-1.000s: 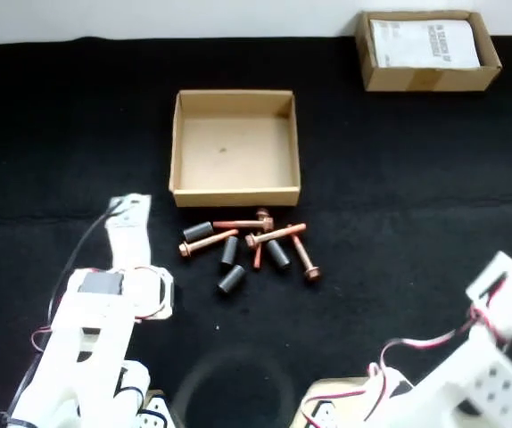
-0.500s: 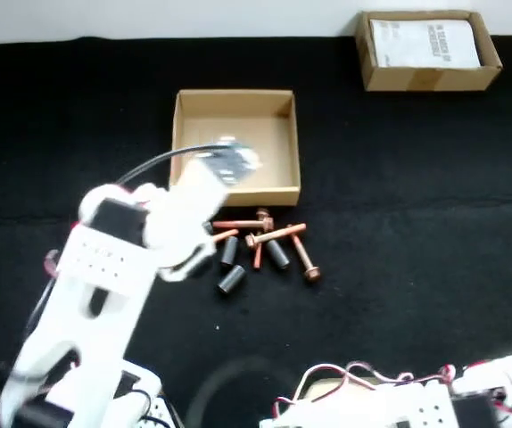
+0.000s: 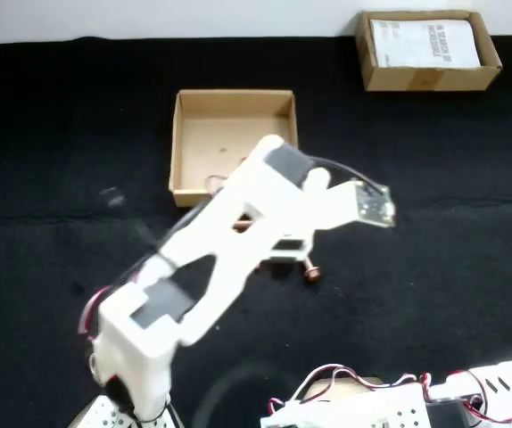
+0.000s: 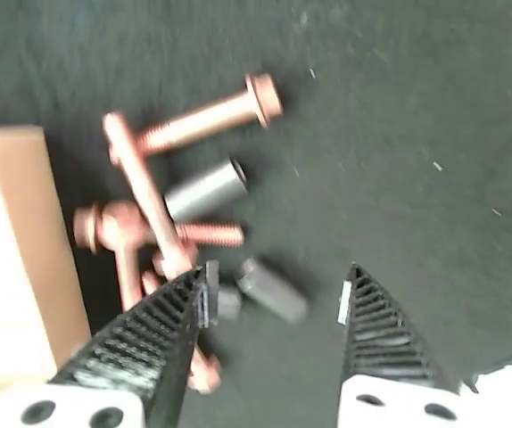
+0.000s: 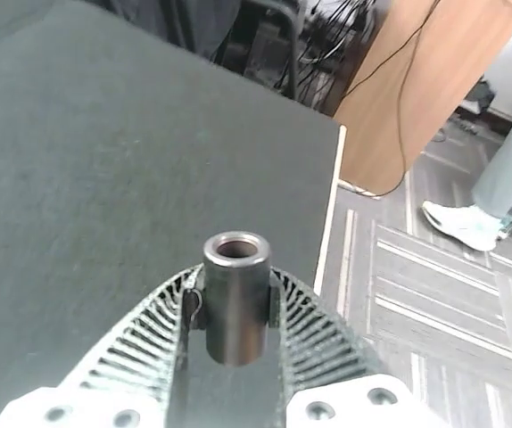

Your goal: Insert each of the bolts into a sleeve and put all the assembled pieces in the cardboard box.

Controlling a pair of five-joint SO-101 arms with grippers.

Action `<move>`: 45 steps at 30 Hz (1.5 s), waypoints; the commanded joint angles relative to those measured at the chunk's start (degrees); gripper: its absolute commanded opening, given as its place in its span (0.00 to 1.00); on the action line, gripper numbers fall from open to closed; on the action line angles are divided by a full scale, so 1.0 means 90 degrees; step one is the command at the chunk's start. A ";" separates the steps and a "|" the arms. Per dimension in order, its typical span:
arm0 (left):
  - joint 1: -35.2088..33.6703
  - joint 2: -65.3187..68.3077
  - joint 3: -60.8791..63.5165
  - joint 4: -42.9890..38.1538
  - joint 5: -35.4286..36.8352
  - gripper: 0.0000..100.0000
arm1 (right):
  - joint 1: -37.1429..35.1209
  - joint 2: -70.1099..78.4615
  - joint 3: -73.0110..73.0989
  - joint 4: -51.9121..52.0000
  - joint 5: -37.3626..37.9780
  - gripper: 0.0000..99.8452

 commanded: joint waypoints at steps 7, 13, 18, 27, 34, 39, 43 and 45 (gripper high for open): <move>0.0317 0.2857 -0.3326 0.0254 -0.0860 0.23 | 0.0239 -0.0103 0.0112 -0.0894 0.0068 0.01; 0.0376 0.3316 -0.3980 0.0274 -0.1348 0.23 | 0.0190 -0.0103 0.0112 -0.0894 0.0078 0.01; 0.0435 0.3385 -0.3971 0.0274 -0.1836 0.23 | 0.0190 -0.0103 0.0103 -0.0894 0.0078 0.01; 0.0523 0.4342 -0.3834 0.0225 -0.2129 0.23 | 0.0190 -0.0103 0.0112 -0.0894 0.0078 0.01; 0.0601 0.4576 -0.4147 0.0225 -0.2110 0.08 | 0.0210 -0.0103 0.0112 -0.0874 0.0078 0.01; 0.0620 0.4547 -0.4147 0.0264 -0.1778 0.01 | 0.0190 -0.0103 0.0122 -0.0874 0.0078 0.01; 0.0611 0.4352 -0.4274 0.0264 -0.1035 0.01 | 0.0190 -0.0112 0.0122 -0.0874 0.0078 0.01; 0.0659 0.4107 -0.4410 0.0274 -0.0615 0.01 | 0.0200 -0.0112 0.0122 -0.0874 0.0078 0.01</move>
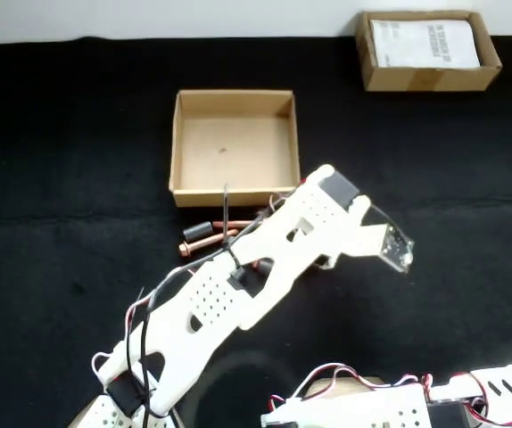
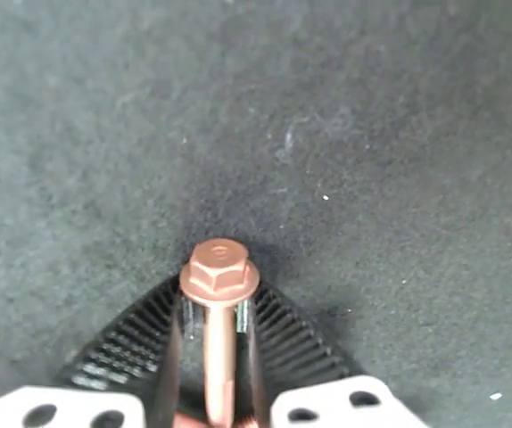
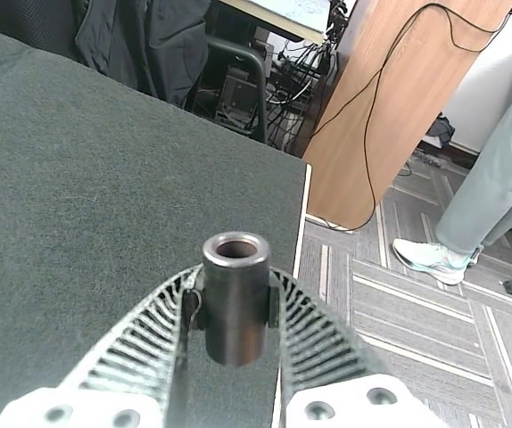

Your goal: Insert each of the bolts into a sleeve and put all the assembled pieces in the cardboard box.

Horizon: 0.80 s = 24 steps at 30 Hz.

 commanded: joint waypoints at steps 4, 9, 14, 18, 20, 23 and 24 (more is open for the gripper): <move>0.0249 -0.0991 -0.0523 0.0000 0.1387 0.01 | 0.0024 -0.0103 -0.0024 -0.0181 0.0068 0.01; 0.0366 -0.1929 -0.0884 0.0000 0.2784 0.01 | -0.0425 -0.0093 0.0093 0.0103 0.0029 0.01; 0.0249 -0.2965 -0.1265 0.0000 0.4005 0.01 | -0.1900 -0.0093 0.0171 0.1060 0.0029 0.01; -0.0093 -0.3853 -0.1402 0.0020 0.5460 0.01 | -0.3814 -0.0093 0.0112 0.1851 0.0029 0.01; -0.0376 -0.4391 -0.1382 0.0078 0.6457 0.01 | -0.4781 -0.0103 0.0083 0.2037 0.0029 0.01; -0.0884 -0.5182 -0.1245 0.0088 0.7473 0.01 | -0.5905 -0.0093 -0.0317 0.2095 0.0020 0.01; -0.1040 -0.5455 -0.1118 0.0088 0.7668 0.01 | -0.6217 -0.0093 -0.0464 0.2095 0.0020 0.01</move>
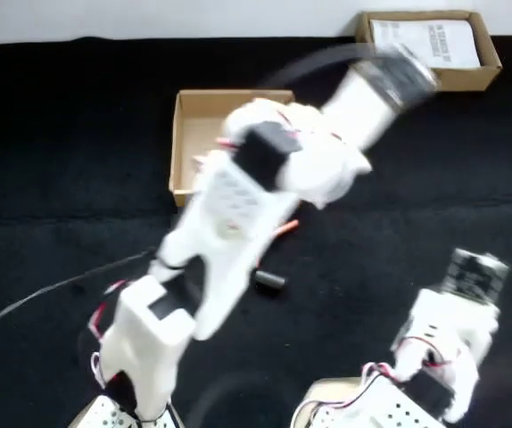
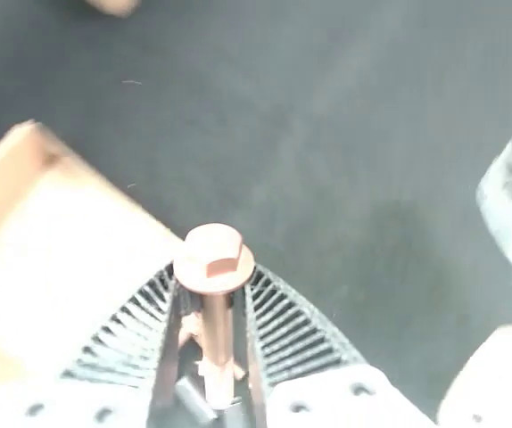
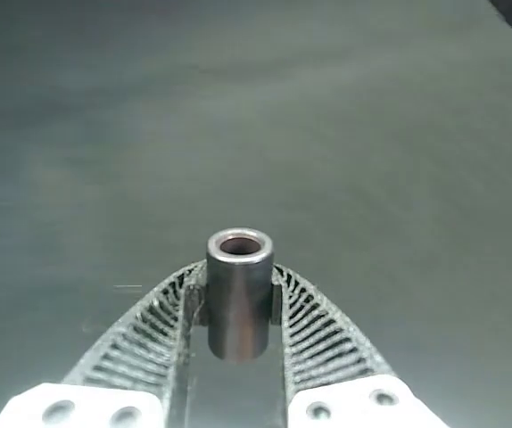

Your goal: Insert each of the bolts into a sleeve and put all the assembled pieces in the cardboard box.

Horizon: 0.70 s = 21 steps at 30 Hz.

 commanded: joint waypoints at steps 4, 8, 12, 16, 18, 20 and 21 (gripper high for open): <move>-0.0943 -0.2281 0.1284 0.0029 0.0987 0.01 | -0.2144 -0.0083 -0.1060 0.0034 0.0010 0.01; -0.1001 -0.3853 0.3609 0.0020 0.0987 0.01 | -0.2740 -0.0073 -0.1372 0.0034 -0.1035 0.01; -0.0991 -0.5514 0.5963 -0.0186 0.0987 0.01 | -0.3443 -0.0073 -0.1665 0.0034 -0.1690 0.01; -0.1040 -0.6862 0.8112 -0.1465 0.0987 0.01 | -0.4068 -0.0073 -0.1714 0.0044 -0.2129 0.01; -0.0991 -0.7419 0.9138 -0.2393 0.0987 0.01 | -0.4342 -0.0063 -0.1714 0.0151 -0.2325 0.01; -0.0982 -0.7907 1.0144 -0.3487 0.0987 0.01 | -0.4654 -0.0063 -0.1714 0.0386 -0.2432 0.01; -0.0982 -0.8112 1.0603 -0.4054 0.0987 0.01 | -0.4811 -0.0063 -0.1714 0.0503 -0.2501 0.01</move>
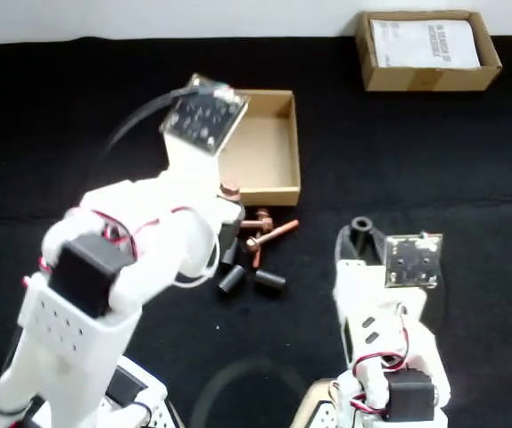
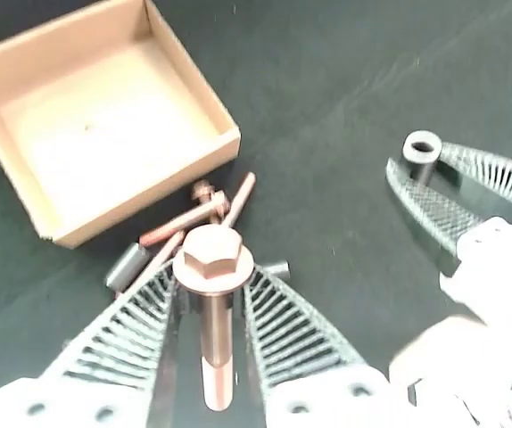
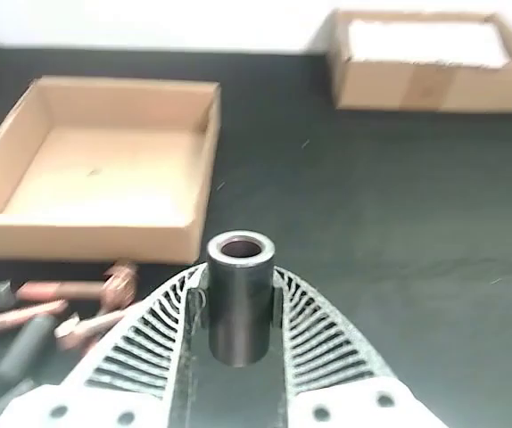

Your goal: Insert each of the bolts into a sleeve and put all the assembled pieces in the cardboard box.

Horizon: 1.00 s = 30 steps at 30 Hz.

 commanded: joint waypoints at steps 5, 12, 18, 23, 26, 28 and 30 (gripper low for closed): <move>0.0054 -0.1265 0.3326 -0.4405 0.0049 0.01 | -0.0786 -0.0063 -0.0337 0.0298 -0.0254 0.01; 0.0669 -0.0816 0.3844 -0.5822 0.0059 0.01 | -0.0962 0.0620 -0.0337 0.0288 -0.0244 0.01; 0.0825 0.0171 0.2779 -0.5880 0.0068 0.01 | -0.0972 0.1958 -0.0962 0.0142 -0.0274 0.01; 0.0825 0.0376 0.2330 -0.5714 0.0186 0.01 | -0.1031 0.2379 -0.1079 -0.0435 -0.0274 0.01; 0.0816 0.0376 0.2310 -0.5714 0.0811 0.01 | -0.1265 0.2418 -0.1031 -0.0503 -0.0283 0.01; 0.0816 0.0386 0.2310 -0.5734 0.0996 0.01 | -0.1431 0.2418 -0.1011 -0.0513 -0.0283 0.01; 0.0825 0.0396 0.2310 -0.5744 0.1006 0.01 | -0.1499 0.2418 -0.0933 -0.0542 -0.0283 0.01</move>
